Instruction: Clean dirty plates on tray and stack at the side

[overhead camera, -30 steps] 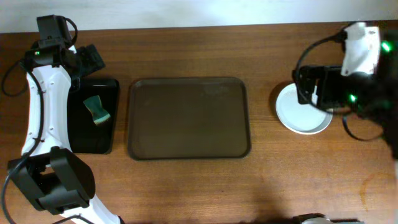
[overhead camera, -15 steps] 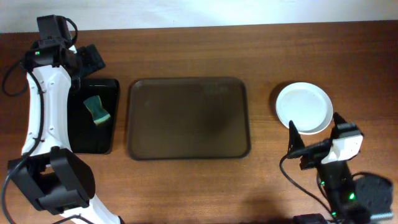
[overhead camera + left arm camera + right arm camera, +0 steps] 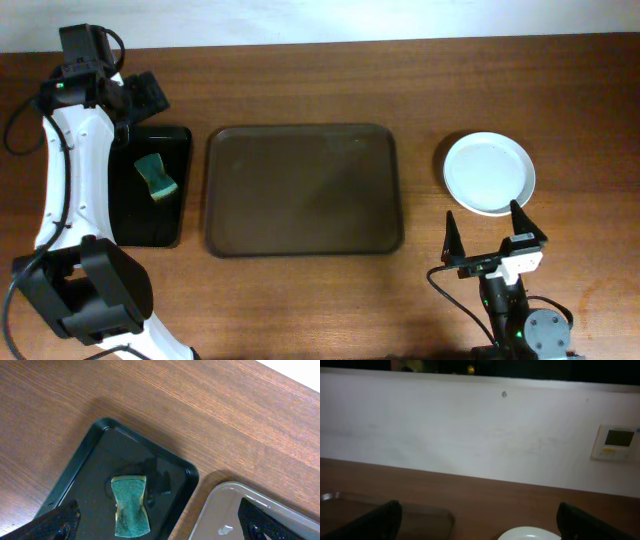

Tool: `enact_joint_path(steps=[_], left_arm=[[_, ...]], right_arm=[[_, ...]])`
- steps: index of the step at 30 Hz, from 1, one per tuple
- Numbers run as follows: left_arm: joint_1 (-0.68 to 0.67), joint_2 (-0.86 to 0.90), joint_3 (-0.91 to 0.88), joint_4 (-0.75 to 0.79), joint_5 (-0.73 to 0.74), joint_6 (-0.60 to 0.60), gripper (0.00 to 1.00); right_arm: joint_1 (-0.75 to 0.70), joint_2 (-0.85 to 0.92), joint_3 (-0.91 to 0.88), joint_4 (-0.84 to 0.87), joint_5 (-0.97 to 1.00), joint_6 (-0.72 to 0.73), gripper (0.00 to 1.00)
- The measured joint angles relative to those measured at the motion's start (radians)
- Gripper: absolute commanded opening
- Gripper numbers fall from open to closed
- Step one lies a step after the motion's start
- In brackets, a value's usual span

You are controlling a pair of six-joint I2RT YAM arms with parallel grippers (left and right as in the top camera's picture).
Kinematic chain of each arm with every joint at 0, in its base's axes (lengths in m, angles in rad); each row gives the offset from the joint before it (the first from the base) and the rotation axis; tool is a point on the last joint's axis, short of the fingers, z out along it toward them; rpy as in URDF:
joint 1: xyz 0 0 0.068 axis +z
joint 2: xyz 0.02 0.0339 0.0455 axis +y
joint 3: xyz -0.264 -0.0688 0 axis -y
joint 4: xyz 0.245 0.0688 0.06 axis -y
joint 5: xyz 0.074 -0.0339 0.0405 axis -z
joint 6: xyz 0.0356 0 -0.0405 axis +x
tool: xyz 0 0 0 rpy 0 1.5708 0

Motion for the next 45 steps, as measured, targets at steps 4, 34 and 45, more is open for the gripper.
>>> enact_joint_path(steps=[4, 34, 45], left_arm=[[0.0, 0.0, 0.0, 0.0, 0.0, 0.0, 0.99], [-0.082, -0.148, -0.002, -0.097, -0.132, 0.002, 0.99], [-0.164, -1.199, -1.211, 0.732, -0.204, 0.012, 0.99]], right_arm=[[0.0, 0.0, -0.093, -0.009, 0.0, 0.0, 0.98], [0.0, -0.002, -0.096, -0.103, 0.0, 0.004, 0.98], [0.0, -0.004, -0.097, -0.103, 0.004, 0.003, 0.98]])
